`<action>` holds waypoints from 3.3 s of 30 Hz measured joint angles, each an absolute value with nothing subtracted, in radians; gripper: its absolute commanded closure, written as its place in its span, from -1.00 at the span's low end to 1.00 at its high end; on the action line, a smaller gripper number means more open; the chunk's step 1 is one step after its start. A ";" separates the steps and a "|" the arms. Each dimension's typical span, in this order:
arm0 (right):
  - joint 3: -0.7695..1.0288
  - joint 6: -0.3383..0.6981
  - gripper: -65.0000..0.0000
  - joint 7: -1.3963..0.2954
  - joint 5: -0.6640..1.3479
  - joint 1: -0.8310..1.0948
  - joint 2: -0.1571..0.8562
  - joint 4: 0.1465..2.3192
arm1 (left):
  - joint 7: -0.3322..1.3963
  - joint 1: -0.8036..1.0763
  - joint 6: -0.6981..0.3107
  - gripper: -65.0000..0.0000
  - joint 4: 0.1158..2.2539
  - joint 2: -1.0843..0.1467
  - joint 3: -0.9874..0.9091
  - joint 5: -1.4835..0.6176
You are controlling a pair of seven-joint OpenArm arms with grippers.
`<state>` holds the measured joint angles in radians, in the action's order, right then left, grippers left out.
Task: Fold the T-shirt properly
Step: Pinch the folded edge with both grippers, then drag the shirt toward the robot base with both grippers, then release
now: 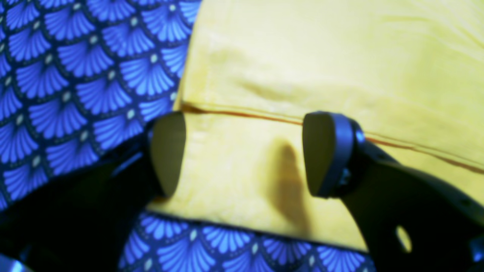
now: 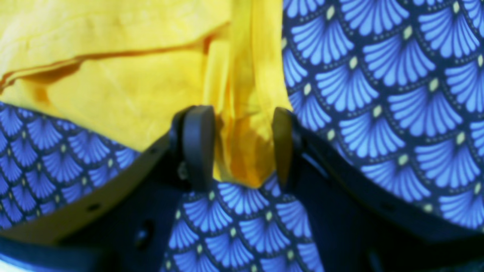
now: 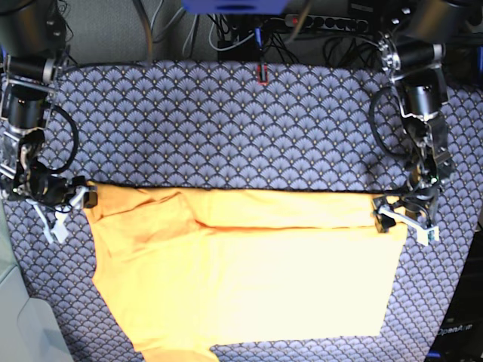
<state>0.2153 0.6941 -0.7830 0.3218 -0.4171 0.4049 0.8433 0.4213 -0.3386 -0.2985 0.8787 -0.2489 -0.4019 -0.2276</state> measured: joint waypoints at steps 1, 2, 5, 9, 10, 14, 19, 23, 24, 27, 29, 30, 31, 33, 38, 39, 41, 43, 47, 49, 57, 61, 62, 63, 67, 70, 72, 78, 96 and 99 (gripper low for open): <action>0.216 0.693 0.17 -0.776 0.331 -0.412 0.402 0.844 | 0.421 -0.339 -0.299 -0.44 0.879 -0.249 -0.402 -0.228; 0.215 0.693 0.17 -0.776 0.348 -0.408 0.400 0.845 | 0.421 -0.339 -0.299 -0.45 0.879 -0.248 -0.402 -0.228; 0.215 0.692 0.17 -0.775 0.366 -0.400 0.397 0.846 | 0.421 -0.338 -0.299 -0.45 0.878 -0.246 -0.401 -0.227; 0.217 0.691 0.18 -0.753 0.382 -0.385 0.387 0.849 | 0.421 -0.332 -0.299 -0.45 0.878 -0.244 -0.397 -0.228; 0.217 0.691 0.20 -0.754 0.383 -0.384 0.385 0.851 | 0.421 -0.329 -0.299 -0.45 0.878 -0.244 -0.397 -0.227; 0.217 0.691 0.28 -0.748 0.390 -0.381 0.385 0.851 | 0.419 -0.330 -0.298 -0.45 0.875 -0.232 -0.401 -0.224; 0.217 0.691 0.29 -0.750 0.393 -0.381 0.384 0.851 | 0.419 -0.330 -0.299 -0.44 0.875 -0.219 -0.401 -0.221; 0.218 0.691 0.29 -0.732 0.401 -0.366 0.385 0.853 | 0.423 -0.330 -0.294 -0.44 0.876 -0.221 -0.404 -0.223; 0.218 0.691 0.29 -0.732 0.401 -0.366 0.384 0.853 | 0.425 -0.323 -0.295 -0.44 0.883 -0.219 -0.416 -0.226; 0.218 0.691 0.29 -0.732 0.405 -0.366 0.384 0.854 | 0.418 -0.301 -0.311 -0.44 0.886 -0.216 -0.496 -0.244; 0.218 0.691 0.29 -0.732 0.405 -0.364 0.385 0.854 | 0.414 -0.296 -0.302 -0.44 0.887 -0.219 -0.550 -0.234; 0.218 0.691 0.29 -0.733 0.405 -0.365 0.385 0.854 | 0.422 -0.293 -0.300 -0.44 0.888 -0.221 -0.571 -0.234; 0.218 0.691 0.29 -0.733 0.404 -0.365 0.385 0.854 | 0.413 -0.285 -0.294 -0.44 0.889 -0.223 -0.586 -0.232; 0.218 0.691 0.29 -0.732 0.403 -0.365 0.385 0.854 | 0.401 -0.267 -0.304 -0.44 0.891 -0.230 -0.596 -0.236; 0.218 0.691 0.29 -0.733 0.405 -0.365 0.384 0.854 | 0.390 -0.264 -0.307 -0.44 0.890 -0.229 -0.592 -0.228; 0.218 0.691 0.29 -0.733 0.405 -0.365 0.384 0.854 | 0.387 -0.264 -0.307 -0.44 0.889 -0.229 -0.592 -0.228; 0.218 0.691 0.29 -0.733 0.405 -0.365 0.384 0.854 | 0.387 -0.264 -0.307 -0.44 0.888 -0.229 -0.592 -0.228; 0.218 0.691 0.29 -0.733 0.405 -0.365 0.384 0.854 | 0.386 -0.264 -0.307 -0.44 0.888 -0.223 -0.593 -0.229; 0.218 0.691 0.29 -0.733 0.405 -0.365 0.384 0.854 | 0.373 -0.269 -0.299 -0.33 0.888 -0.205 -0.592 -0.228; 0.218 0.691 0.29 -0.733 0.405 -0.365 0.384 0.854 | 0.377 -0.269 -0.297 -0.08 0.888 -0.204 -0.591 -0.231; 0.218 0.691 0.50 -0.732 0.401 -0.365 0.385 0.854 | 0.468 -0.270 -0.300 1.00 0.900 -0.191 -0.593 -0.244; 0.218 0.691 0.91 -0.734 0.399 -0.362 0.385 0.855 | 0.538 -0.280 -0.300 1.00 0.912 -0.197 -0.594 -0.248; 0.218 0.691 0.98 -0.742 0.398 -0.362 0.385 0.856 | 0.565 -0.278 -0.300 1.00 0.931 -0.199 -0.593 -0.248; 0.218 0.691 1.00 -0.745 0.398 -0.362 0.385 0.857 | 0.622 -0.274 -0.300 1.00 0.959 -0.202 -0.593 -0.242; 0.218 0.688 1.00 -0.724 0.418 -0.337 0.385 0.863 | 0.754 -0.239 -0.302 1.00 1.067 -0.200 -0.592 -0.227; 0.219 0.688 1.00 -0.712 0.426 -0.326 0.386 0.863 | 0.788 -0.211 -0.303 1.00 1.142 -0.207 -0.592 -0.227; 0.219 0.687 1.00 -0.715 0.437 -0.316 0.388 0.869 | 0.797 -0.197 -0.303 1.00 1.173 -0.220 -0.588 -0.231; 0.218 0.694 1.00 -0.797 0.429 -0.184 0.397 1.079 | 0.873 -0.184 -0.307 1.00 1.214 -0.243 -0.587 -0.233; 0.337 0.699 1.00 -0.882 0.408 0.231 0.356 1.527 | 1.013 0.161 -0.308 1.00 1.619 -0.238 -0.624 -0.244; 0.366 0.701 1.00 -0.863 0.428 0.265 0.355 1.528 | 1.019 0.206 -0.312 1.00 1.650 -0.215 -0.685 -0.244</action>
<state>0.3664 0.7006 -0.8631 0.4278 0.2646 0.3546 1.5276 1.0187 0.2062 -0.3119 1.6501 -0.2146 -0.6846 -0.2443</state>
